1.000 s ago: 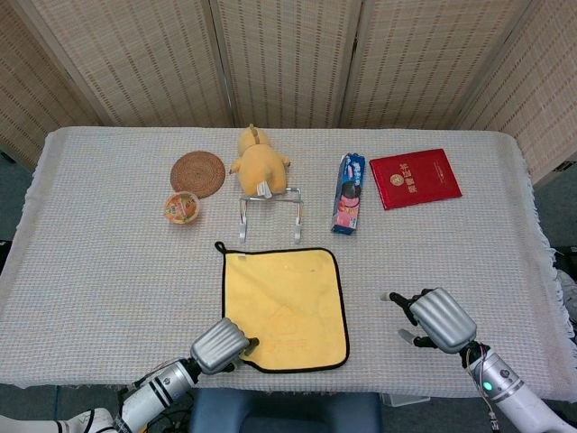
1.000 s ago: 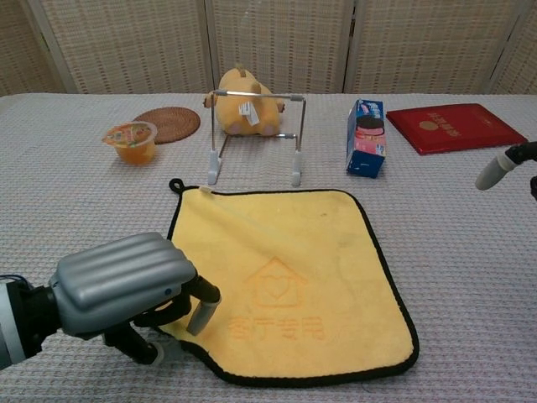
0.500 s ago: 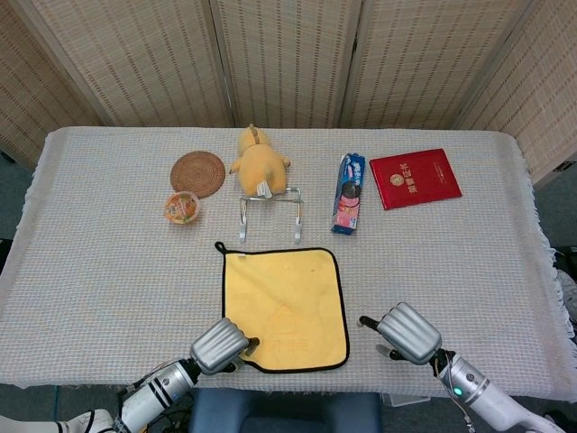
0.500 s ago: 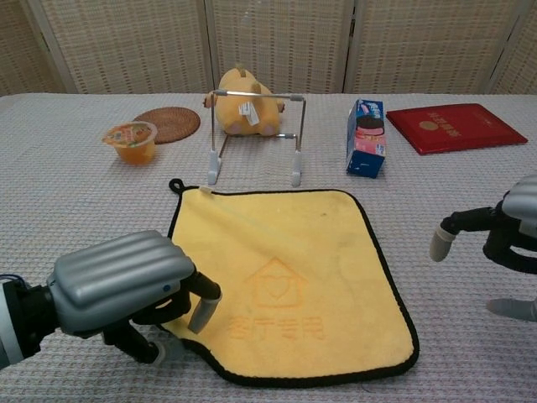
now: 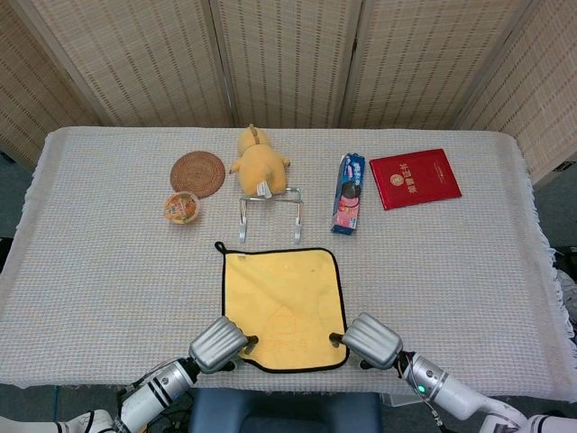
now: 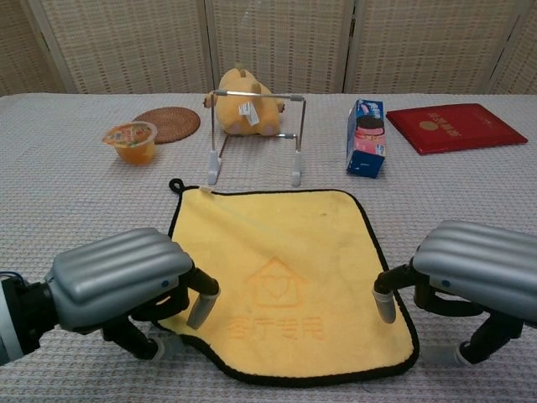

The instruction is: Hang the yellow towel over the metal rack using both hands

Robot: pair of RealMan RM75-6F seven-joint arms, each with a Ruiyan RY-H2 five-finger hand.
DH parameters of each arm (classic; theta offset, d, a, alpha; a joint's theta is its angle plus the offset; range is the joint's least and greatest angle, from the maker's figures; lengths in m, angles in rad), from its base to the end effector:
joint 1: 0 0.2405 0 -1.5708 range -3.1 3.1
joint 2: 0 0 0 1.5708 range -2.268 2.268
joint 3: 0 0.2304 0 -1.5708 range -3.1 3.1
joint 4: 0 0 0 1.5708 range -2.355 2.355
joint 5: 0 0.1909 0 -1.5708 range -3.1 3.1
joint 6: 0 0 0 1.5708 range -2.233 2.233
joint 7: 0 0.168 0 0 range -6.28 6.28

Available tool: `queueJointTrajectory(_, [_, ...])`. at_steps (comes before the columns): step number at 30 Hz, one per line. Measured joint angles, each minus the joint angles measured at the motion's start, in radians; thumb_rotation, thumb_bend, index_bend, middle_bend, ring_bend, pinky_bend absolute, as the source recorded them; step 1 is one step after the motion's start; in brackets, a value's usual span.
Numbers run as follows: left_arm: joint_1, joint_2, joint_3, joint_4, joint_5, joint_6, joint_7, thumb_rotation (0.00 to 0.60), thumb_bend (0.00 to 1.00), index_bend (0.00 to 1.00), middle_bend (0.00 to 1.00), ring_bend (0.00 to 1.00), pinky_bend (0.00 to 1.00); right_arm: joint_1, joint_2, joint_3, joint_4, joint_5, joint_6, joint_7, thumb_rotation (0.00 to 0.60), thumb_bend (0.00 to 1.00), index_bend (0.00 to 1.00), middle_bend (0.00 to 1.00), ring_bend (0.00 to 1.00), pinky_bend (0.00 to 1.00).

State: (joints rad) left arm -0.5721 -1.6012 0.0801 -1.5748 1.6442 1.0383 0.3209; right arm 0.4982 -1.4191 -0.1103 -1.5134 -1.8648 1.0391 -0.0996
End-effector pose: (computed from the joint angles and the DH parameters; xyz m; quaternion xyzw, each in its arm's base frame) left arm -0.1105 0.2160 -0.0528 -0.8436 -0.2729 -0.3856 0.2553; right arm -0.1649 -0.2117 -0.0169 0.8647 -0.2637 0.3497 0.2460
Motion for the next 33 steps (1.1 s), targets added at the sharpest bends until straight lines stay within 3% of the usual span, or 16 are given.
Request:
queueJointTrajectory(17, [-0.002, 0.000, -0.001, 0.009, 0.006, 0.013, -0.020, 0.600, 0.41, 0.65, 0.97, 0.87, 1.00, 0.023, -0.028, -0.028, 0.015, 0.020, -0.002, -0.025, 0.600, 0.23, 0.47, 0.98, 1.00, 1.00])
queueJointTrajectory(26, [0.001, 0.005, -0.002, 0.008, 0.000, 0.018, -0.022, 0.600, 0.41, 0.65, 0.97, 0.87, 1.00, 0.047, -0.056, -0.020, 0.026, 0.041, -0.032, -0.050, 0.600, 0.31, 0.49, 0.98, 1.00, 1.00])
queueJointTrajectory(33, [0.003, 0.007, -0.003, 0.010, -0.001, 0.025, -0.036, 0.600, 0.41, 0.66, 0.97, 0.87, 1.00, 0.056, -0.068, -0.014, 0.031, 0.049, -0.021, -0.048, 0.600, 0.44, 0.60, 1.00, 1.00, 1.00])
